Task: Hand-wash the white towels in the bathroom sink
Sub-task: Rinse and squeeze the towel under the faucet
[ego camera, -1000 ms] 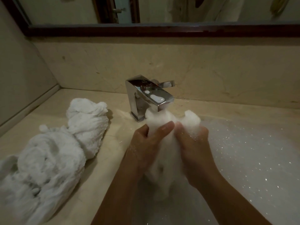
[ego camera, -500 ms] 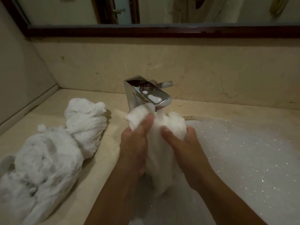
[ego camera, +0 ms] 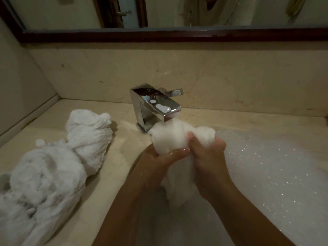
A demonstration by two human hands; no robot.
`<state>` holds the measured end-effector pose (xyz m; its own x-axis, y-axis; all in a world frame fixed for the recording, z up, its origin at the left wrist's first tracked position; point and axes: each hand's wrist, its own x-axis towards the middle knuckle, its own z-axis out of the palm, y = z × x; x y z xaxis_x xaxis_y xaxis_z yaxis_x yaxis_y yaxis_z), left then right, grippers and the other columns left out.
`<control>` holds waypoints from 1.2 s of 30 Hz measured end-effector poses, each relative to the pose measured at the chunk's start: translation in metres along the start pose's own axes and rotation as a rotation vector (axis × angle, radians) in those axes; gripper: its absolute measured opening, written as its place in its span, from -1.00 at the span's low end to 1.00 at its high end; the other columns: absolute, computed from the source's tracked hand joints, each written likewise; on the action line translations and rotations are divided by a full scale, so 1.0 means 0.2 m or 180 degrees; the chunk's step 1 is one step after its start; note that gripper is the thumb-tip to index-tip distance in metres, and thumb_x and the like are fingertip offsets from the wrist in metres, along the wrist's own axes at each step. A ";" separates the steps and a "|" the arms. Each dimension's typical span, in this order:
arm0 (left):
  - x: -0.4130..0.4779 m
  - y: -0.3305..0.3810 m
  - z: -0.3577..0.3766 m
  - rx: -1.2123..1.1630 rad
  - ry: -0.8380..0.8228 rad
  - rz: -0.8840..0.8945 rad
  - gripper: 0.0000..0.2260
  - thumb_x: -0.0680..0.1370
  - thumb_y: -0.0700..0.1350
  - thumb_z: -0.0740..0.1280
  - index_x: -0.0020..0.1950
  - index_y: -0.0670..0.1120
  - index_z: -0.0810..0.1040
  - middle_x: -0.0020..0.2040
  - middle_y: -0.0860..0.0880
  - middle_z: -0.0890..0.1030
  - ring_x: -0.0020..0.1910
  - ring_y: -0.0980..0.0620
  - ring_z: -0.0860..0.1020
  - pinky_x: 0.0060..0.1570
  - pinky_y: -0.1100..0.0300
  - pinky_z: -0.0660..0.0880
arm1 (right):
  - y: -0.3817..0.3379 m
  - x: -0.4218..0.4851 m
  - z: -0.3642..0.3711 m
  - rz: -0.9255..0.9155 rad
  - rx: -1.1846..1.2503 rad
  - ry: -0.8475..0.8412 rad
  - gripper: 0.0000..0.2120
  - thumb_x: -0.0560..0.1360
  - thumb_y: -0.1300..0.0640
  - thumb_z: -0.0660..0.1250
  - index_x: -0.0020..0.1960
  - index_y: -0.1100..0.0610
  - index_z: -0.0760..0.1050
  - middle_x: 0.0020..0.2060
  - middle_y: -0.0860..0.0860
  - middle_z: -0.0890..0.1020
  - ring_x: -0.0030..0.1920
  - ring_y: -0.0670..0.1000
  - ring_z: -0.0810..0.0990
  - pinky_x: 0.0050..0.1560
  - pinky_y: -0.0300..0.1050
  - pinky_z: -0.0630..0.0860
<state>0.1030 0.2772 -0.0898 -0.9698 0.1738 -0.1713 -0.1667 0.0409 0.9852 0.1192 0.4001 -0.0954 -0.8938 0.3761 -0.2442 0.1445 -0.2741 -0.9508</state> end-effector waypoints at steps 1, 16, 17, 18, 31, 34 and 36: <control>0.00 0.00 0.00 0.0093 0.0116 -0.0026 -0.36 0.26 0.14 0.67 0.26 -0.09 0.67 0.08 -0.06 0.76 0.10 -0.04 0.72 0.20 -0.05 0.65 | 0.00 0.00 0.00 -0.0087 0.0028 0.0034 -0.10 0.33 -0.33 0.54 0.48 0.12 0.36 0.24 0.17 0.63 0.15 0.21 0.71 0.02 0.24 0.73; -0.01 0.06 -0.07 -0.1574 0.0182 -0.0098 -0.53 0.52 0.09 0.43 0.32 -0.18 0.65 0.20 -0.26 0.70 0.21 -0.27 0.67 0.24 -0.15 0.58 | 0.03 0.01 0.00 -0.0270 -0.0528 -0.0552 -0.13 0.30 -0.51 0.49 0.41 0.01 0.47 0.18 0.00 0.70 0.14 0.06 0.72 0.12 0.22 0.70; 0.00 0.05 -0.07 -0.1411 0.0098 -0.0047 -0.50 0.47 0.09 0.47 0.31 -0.17 0.65 0.19 -0.24 0.70 0.21 -0.26 0.67 0.21 -0.13 0.60 | 0.03 0.01 0.00 -0.0305 -0.0362 -0.0491 -0.25 0.39 -0.45 0.45 0.40 -0.01 0.50 0.17 0.02 0.72 0.15 0.09 0.73 0.13 0.25 0.69; 0.01 0.03 -0.06 -0.1146 0.0033 0.0015 -0.44 0.40 0.10 0.52 0.33 -0.14 0.63 0.19 -0.20 0.71 0.21 -0.23 0.67 0.20 -0.12 0.62 | 0.03 0.01 -0.01 -0.0337 -0.0219 -0.0483 -0.40 0.51 -0.36 0.42 0.39 -0.01 0.52 0.16 0.03 0.73 0.14 0.11 0.74 0.13 0.25 0.69; 0.04 0.02 -0.04 -0.0709 0.1145 0.0375 -0.90 0.62 -0.04 0.42 0.01 -0.04 0.68 -0.16 0.04 0.75 -0.13 0.11 0.73 -0.25 0.22 0.60 | 0.01 0.03 -0.04 -0.0564 -0.0715 -0.0231 -0.36 0.59 -0.36 0.29 0.56 -0.07 0.38 0.30 -0.07 0.64 0.25 0.00 0.65 0.31 0.22 0.61; 0.02 0.03 -0.06 -0.1552 0.0773 0.0057 -0.66 0.58 0.08 0.43 0.27 -0.08 0.65 0.10 -0.12 0.75 0.07 -0.13 0.73 -0.01 -0.07 0.68 | 0.04 0.02 -0.01 -0.0097 -0.0664 -0.0854 -0.03 0.37 -0.57 0.36 0.66 -0.25 0.15 0.47 -0.14 0.51 0.40 0.01 0.56 0.41 0.20 0.53; 0.03 0.02 -0.07 -0.1514 0.0678 -0.0107 -0.47 0.47 0.16 0.54 0.36 -0.05 0.62 0.20 -0.15 0.72 0.15 -0.20 0.71 0.18 -0.26 0.62 | 0.06 0.02 -0.01 -0.0119 -0.0586 -0.1062 -0.08 0.37 -0.48 0.45 0.62 -0.29 0.19 0.41 -0.16 0.58 0.34 -0.01 0.62 0.34 0.16 0.60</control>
<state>0.0941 0.2643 -0.0862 -0.9690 -0.0261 -0.2457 -0.2128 -0.4171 0.8836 0.1180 0.3998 -0.1087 -0.9846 0.0657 -0.1621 0.1558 -0.0908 -0.9836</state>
